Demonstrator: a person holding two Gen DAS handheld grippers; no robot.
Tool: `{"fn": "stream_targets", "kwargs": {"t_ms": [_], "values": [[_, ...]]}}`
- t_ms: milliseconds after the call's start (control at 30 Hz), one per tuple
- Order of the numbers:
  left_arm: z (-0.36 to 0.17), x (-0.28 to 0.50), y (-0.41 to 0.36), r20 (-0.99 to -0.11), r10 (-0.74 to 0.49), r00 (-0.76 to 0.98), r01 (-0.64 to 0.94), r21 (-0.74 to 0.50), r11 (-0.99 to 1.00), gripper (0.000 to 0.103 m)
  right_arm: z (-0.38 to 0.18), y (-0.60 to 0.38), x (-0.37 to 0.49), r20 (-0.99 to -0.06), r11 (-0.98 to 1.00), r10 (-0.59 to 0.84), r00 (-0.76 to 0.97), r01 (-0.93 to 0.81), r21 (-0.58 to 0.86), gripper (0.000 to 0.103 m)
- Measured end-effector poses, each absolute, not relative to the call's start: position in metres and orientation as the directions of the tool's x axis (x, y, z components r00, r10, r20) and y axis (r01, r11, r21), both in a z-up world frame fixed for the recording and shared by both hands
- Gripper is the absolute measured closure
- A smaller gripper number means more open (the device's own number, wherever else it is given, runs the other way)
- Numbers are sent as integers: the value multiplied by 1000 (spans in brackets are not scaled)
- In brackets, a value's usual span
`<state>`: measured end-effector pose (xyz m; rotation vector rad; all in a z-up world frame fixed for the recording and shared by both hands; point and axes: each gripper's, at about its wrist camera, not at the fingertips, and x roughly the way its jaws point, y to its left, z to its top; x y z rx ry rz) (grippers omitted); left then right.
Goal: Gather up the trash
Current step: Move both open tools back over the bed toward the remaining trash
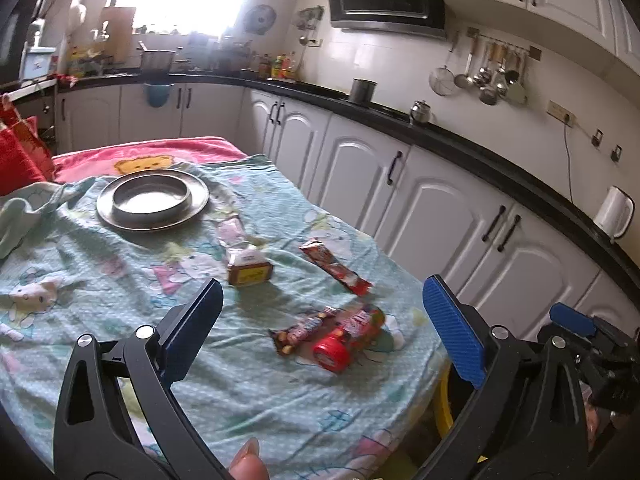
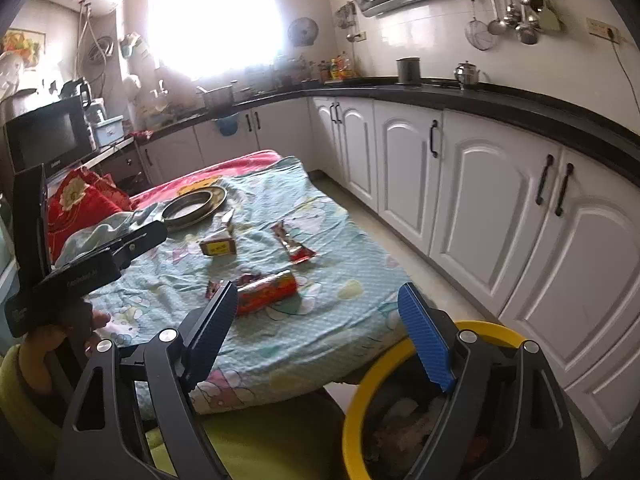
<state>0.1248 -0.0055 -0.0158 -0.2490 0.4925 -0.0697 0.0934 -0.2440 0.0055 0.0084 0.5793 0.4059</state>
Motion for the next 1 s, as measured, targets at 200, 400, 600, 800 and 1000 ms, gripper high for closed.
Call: {"fn": "stream_targets", "kwargs": {"t_ms": [200,400,600,800,1000], "values": [[-19,132,22,-455,-82,887,-57,-284,957,11,-2,-219,108,-563,911,388,729,-394,118,23],[-26,145,47,-473,-46,880,-120,-314,942,11,-22,-195,130,-621,906,394,678,-401,137,23],[-33,162,58,-497,-31,867,-148,-316,937,11,-42,-171,154,-670,899,400,625,-409,155,23],[-44,188,61,-536,-56,842,-141,-319,937,11,-59,-150,177,-709,898,397,583,-408,167,24],[-56,211,62,-573,-87,815,-130,-327,936,15,-74,-133,196,-739,902,377,558,-403,155,24]]}}
